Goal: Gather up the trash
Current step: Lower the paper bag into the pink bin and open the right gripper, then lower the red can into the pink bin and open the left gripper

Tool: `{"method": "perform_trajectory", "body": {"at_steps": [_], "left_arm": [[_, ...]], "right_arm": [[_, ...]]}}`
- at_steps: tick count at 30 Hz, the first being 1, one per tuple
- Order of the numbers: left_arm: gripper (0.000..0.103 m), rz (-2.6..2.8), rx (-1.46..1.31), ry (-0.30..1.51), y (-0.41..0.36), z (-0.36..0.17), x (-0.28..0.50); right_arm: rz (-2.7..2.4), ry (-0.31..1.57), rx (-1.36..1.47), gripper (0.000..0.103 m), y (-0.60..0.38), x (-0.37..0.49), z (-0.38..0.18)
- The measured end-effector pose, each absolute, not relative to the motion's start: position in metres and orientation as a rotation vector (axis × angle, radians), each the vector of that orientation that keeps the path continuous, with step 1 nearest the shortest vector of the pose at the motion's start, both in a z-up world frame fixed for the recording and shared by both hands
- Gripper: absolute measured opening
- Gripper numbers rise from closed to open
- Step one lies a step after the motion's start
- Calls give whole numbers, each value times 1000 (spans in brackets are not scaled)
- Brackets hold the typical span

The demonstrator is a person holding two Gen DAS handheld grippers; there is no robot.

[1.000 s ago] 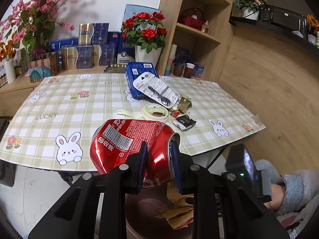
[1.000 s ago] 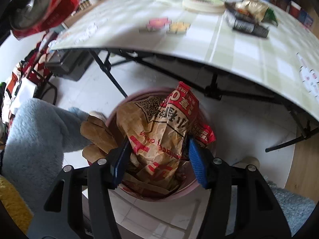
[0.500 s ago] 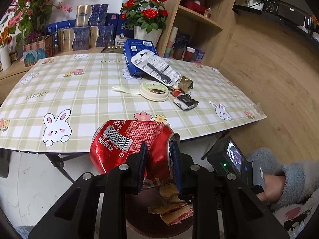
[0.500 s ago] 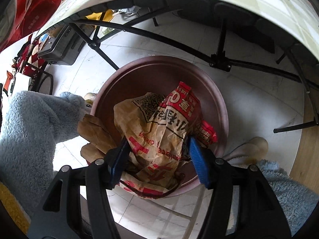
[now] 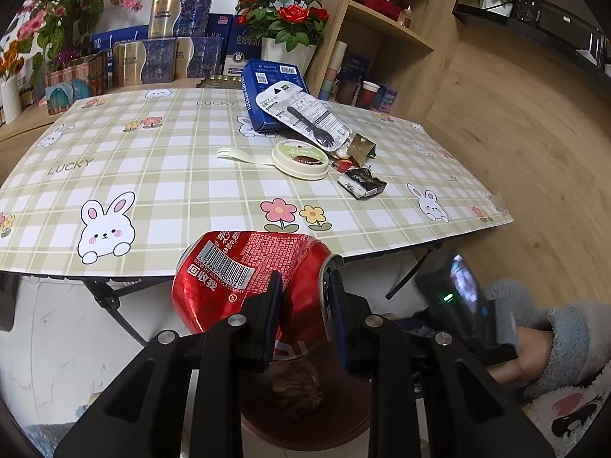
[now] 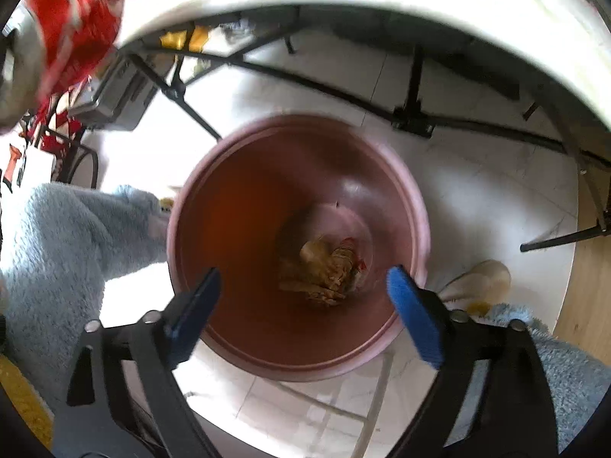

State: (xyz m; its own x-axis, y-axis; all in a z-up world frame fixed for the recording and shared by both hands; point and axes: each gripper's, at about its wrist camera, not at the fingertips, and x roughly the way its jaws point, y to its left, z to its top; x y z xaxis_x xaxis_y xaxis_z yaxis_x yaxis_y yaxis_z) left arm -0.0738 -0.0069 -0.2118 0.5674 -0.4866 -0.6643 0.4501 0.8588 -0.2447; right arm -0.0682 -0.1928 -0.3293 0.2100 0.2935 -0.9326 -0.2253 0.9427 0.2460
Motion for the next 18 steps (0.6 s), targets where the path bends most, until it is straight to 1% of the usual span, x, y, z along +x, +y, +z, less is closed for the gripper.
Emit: {"method": "perform_trajectory", "body": {"at_steps": [2, 13, 18], "left_arm": [[24, -550, -51, 803, -7, -214, -74], [24, -571, -37, 854, -13, -228, -75], [24, -598, -32, 899, -21, -240, -75]], "right_arm": [[345, 1252, 57, 97, -196, -69, -317], [262, 975, 96, 97, -225, -81, -265], [260, 888, 136, 97, -237, -88, -252]]}}
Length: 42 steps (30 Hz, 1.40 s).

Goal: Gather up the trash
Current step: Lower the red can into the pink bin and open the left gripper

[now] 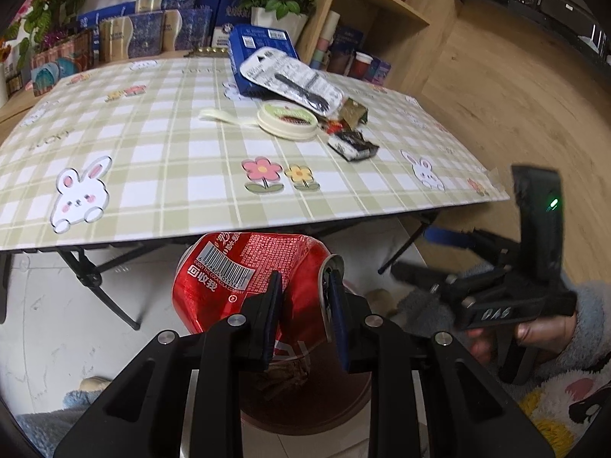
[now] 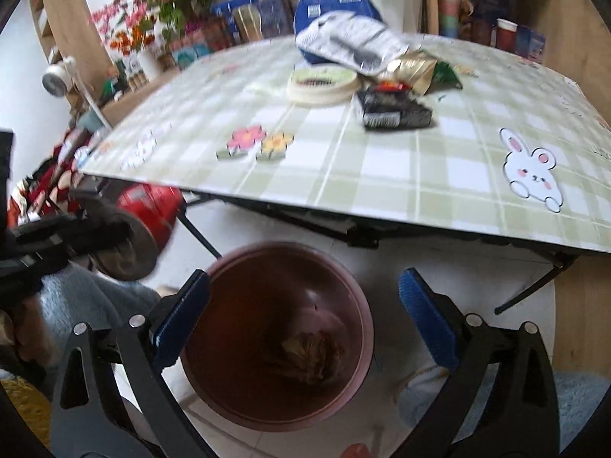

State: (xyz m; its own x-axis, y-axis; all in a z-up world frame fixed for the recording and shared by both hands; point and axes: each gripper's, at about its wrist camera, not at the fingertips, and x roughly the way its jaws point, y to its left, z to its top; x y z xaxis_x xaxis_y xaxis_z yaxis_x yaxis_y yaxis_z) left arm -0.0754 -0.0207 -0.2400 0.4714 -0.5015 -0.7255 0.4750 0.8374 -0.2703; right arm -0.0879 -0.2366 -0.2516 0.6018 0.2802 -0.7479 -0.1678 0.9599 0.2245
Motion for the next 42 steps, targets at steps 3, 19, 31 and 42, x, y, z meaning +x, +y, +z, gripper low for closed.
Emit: {"method": "perform_trajectory", "body": {"at_steps": [3, 19, 31, 42], "left_arm": [[24, -614, -31, 933, -25, -249, -76], [25, -640, -74, 1173, -40, -316, -60], [25, -678, -50, 1239, -52, -328, -58], [29, -676, -48, 1286, -53, -335, -57]], "right_arm": [[250, 829, 126, 97, -236, -92, -244], [239, 633, 118, 97, -242, -92, -233], [222, 630, 129, 97, -245, -93, -234], [212, 632, 139, 97, -247, -94, -235]]}}
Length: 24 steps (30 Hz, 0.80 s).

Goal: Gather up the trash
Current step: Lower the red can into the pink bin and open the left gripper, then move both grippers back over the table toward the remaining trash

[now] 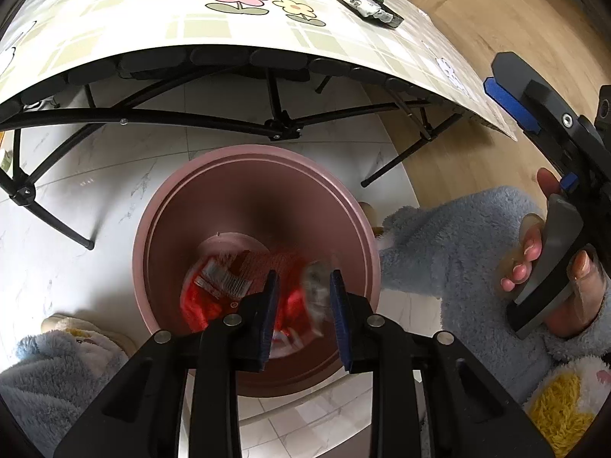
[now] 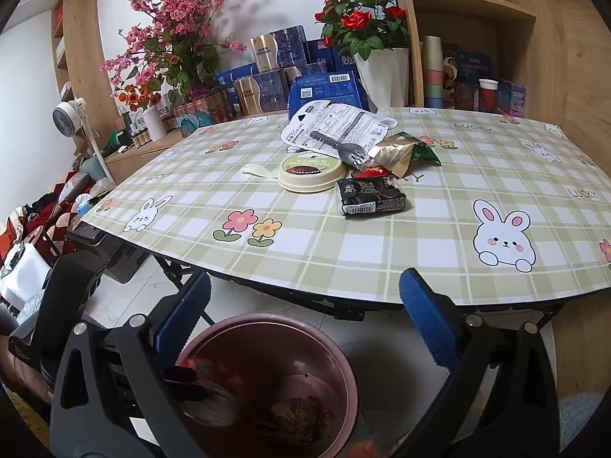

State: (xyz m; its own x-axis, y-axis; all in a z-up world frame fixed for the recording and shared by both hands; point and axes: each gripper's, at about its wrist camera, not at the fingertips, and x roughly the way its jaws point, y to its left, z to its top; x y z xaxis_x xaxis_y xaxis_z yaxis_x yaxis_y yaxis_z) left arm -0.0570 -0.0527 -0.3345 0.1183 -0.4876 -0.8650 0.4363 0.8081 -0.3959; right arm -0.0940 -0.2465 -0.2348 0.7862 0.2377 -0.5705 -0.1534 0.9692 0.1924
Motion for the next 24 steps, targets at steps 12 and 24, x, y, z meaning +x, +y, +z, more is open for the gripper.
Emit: {"method": "perform_trajectory", "body": {"at_steps": [12, 24], "left_arm": [[76, -536, -140, 1111, -22, -304, -52], [92, -341, -115, 801, 8, -239, -43]], "right_arm": [[181, 635, 161, 97, -253, -93, -236], [125, 634, 131, 97, -260, -84, -227]]}}
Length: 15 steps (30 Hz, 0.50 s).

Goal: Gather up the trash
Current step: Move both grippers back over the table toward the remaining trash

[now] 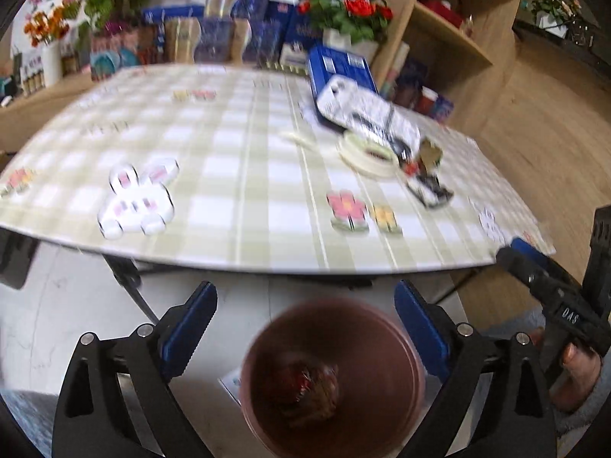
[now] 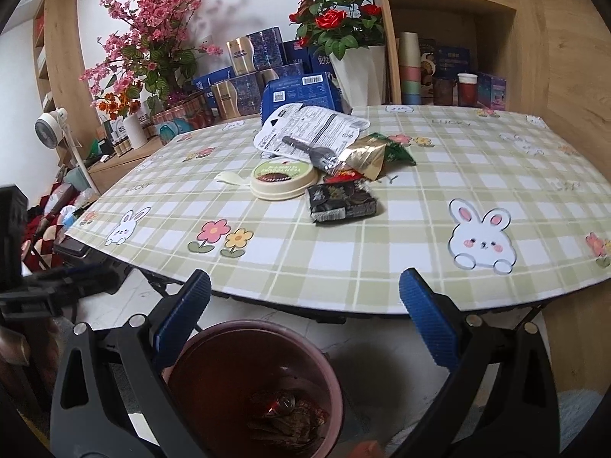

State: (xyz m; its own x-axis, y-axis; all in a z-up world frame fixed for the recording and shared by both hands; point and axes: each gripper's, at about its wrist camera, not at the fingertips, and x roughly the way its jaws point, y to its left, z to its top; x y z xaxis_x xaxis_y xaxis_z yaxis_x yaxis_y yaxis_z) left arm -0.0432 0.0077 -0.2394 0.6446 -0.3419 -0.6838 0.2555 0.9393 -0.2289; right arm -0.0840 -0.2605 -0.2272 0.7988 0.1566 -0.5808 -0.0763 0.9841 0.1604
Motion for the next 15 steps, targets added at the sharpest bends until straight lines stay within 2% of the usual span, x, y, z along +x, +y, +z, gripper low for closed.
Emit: {"method": "perform_trajectory", "body": {"at_steps": [9, 15], "left_arm": [[92, -312, -102, 714, 15, -206, -21], [92, -319, -85, 682, 13, -192, -11]], "right_arm": [[67, 633, 85, 97, -276, -65, -212], [73, 715, 82, 97, -287, -43, -213]]}}
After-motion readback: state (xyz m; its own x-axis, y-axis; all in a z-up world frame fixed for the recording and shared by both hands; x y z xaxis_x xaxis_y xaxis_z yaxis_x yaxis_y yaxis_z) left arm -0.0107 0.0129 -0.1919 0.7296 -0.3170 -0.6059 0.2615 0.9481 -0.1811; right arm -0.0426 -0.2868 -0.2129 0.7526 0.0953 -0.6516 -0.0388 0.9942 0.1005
